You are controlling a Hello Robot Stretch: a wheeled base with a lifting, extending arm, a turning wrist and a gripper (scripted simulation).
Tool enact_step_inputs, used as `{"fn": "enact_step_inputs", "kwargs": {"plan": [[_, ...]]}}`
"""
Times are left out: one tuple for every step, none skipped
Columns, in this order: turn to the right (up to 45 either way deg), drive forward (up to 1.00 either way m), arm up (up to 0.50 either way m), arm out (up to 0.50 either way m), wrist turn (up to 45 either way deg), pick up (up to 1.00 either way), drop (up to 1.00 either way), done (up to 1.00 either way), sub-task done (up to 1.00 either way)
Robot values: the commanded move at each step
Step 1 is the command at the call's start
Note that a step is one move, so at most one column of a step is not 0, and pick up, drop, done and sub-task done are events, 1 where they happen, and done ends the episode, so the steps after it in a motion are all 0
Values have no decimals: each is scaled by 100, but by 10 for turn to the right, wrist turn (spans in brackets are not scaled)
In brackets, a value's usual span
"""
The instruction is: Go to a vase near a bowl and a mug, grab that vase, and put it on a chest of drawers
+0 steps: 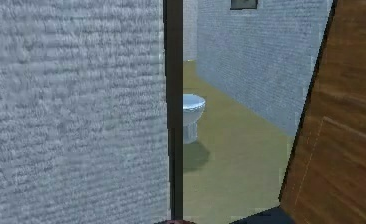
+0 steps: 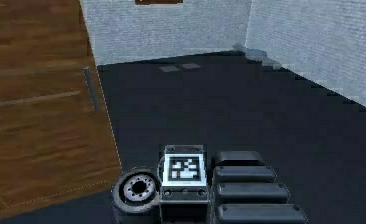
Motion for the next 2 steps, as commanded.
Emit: {"fn": "enact_step_inputs", "kwargs": {"plan": [[420,0,0,0,0,0,0,0,0],[0,30,0,0,0,0,0,0,0]]}}
